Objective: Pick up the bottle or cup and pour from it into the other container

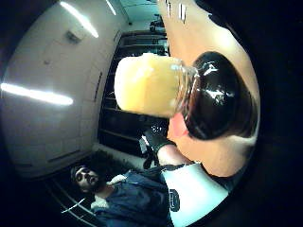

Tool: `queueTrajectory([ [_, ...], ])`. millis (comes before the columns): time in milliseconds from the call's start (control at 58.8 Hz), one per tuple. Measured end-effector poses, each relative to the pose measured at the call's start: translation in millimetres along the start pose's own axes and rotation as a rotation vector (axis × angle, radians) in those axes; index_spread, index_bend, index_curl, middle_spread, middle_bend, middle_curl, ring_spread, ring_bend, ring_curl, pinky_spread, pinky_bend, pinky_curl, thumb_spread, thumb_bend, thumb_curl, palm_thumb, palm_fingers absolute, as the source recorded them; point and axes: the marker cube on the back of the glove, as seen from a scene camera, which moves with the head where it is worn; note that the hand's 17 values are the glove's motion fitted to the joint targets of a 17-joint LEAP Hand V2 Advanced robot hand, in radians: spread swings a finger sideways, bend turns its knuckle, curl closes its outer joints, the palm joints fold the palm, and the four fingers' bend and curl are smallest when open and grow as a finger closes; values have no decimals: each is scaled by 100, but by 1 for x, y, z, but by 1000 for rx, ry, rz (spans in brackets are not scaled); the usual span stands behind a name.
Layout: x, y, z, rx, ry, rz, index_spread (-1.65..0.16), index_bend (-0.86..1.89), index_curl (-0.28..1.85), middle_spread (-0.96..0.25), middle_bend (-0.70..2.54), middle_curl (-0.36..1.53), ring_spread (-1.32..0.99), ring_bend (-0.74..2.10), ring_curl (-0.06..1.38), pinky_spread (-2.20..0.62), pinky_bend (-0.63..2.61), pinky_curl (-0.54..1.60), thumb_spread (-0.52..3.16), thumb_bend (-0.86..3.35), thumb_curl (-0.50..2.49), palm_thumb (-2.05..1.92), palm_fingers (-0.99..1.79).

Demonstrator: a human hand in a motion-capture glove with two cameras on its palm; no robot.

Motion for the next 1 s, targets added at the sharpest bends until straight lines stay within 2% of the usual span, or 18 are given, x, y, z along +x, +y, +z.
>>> queueTrajectory([
  [136,0,-10,11,-32,-41,-26,-27,11,21,-3,36,36,11,47,32,28,58,26,84,-2,36,54,61],
  [153,0,-11,11,-31,-48,-29,-29,13,22,-7,38,37,7,51,34,27,55,26,83,-2,37,56,73],
  [272,-2,-20,13,-14,-81,-52,-31,15,25,-17,41,38,-7,56,35,15,47,24,81,-1,38,64,104],
  [408,-1,-23,14,23,-105,-76,-30,16,30,-23,50,42,-17,57,38,-4,46,28,78,-1,41,77,134],
  [714,-11,-24,21,62,-109,-83,-29,17,36,-23,58,46,-20,69,43,-21,48,33,69,-3,47,89,137],
  [833,-48,-29,22,53,-98,-129,-29,17,37,-22,59,47,-20,70,43,-22,49,34,67,-3,49,89,136],
  [1003,-120,-37,29,41,40,-247,-29,16,39,-22,61,48,-20,71,43,-22,49,35,66,-4,50,89,136],
])
